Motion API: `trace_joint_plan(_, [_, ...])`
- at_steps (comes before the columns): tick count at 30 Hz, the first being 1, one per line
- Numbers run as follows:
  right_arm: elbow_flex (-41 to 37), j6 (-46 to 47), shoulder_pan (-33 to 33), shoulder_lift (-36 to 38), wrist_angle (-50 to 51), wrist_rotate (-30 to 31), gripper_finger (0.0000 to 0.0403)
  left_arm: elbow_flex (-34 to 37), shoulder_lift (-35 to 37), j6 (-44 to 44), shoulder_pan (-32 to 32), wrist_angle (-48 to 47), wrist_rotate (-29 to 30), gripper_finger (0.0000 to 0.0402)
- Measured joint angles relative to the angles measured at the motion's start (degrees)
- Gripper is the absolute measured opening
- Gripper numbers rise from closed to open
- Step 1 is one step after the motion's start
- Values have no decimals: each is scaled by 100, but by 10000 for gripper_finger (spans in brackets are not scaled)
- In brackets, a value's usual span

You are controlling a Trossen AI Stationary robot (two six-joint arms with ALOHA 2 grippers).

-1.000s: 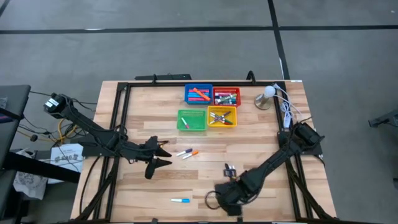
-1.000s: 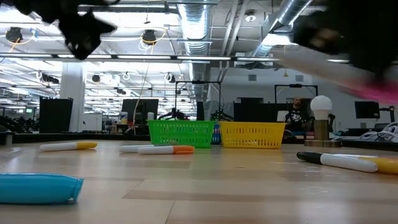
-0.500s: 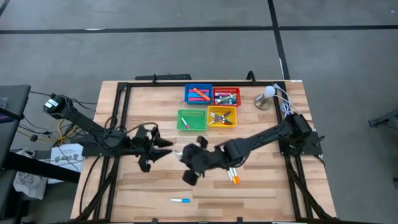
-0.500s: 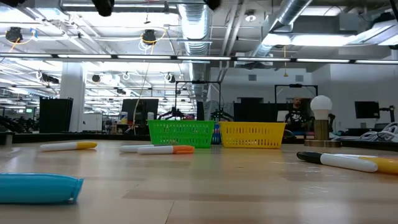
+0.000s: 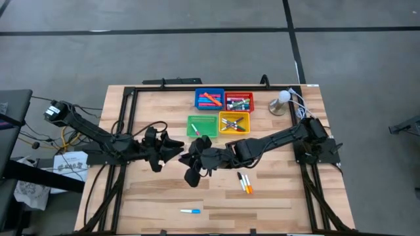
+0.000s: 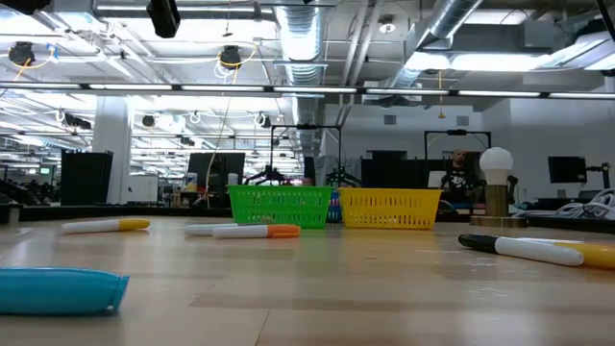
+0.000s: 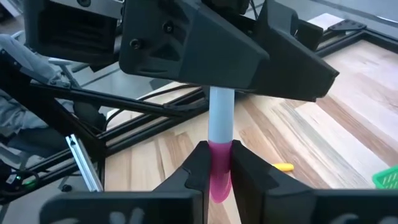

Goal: Pick & Place Markers
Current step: Put the pink mini marker into the green bin

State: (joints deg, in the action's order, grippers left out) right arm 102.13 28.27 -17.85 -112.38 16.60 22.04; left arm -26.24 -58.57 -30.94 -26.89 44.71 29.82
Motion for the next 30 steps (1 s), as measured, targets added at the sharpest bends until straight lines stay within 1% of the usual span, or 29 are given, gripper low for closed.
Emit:
trace_joint_plan(3, [0, 10, -2, 0, -1, 26, 38, 0, 0, 0, 0, -2, 0, 159])
trace_joint_plan(6, [0, 14, -2, 0, -9, 28, 30, 0, 0, 0, 0, -4, 0, 158])
trace_joint_plan(9, [0, 11, -2, 0, -66, 40, 27, 0, 0, 0, 0, -3, -7, 146])
trace_joint_plan(11, [0, 15, 0, 0, -88, 58, 32, 0, 1, 0, -11, -1, -11, 127])
trace_joint_plan(14, [0, 18, 4, 0, -127, 68, 40, 0, 2, 0, -44, 9, -26, 88])
trace_joint_plan(18, [0, 69, -1, 0, -150, 71, 35, -2, 4, 137, -42, -17, -94, 30])
trace_joint_plan(22, [0, 75, -2, 0, -162, 70, 34, -2, 4, 209, -44, -28, -133, 28])
trace_joint_plan(26, [0, 18, -2, 0, -166, 49, 56, -2, 4, 165, -44, -26, -123, 34])
trace_joint_plan(30, [0, -2, -2, 0, -171, 42, 72, -2, 4, 141, -44, -28, -115, 29])
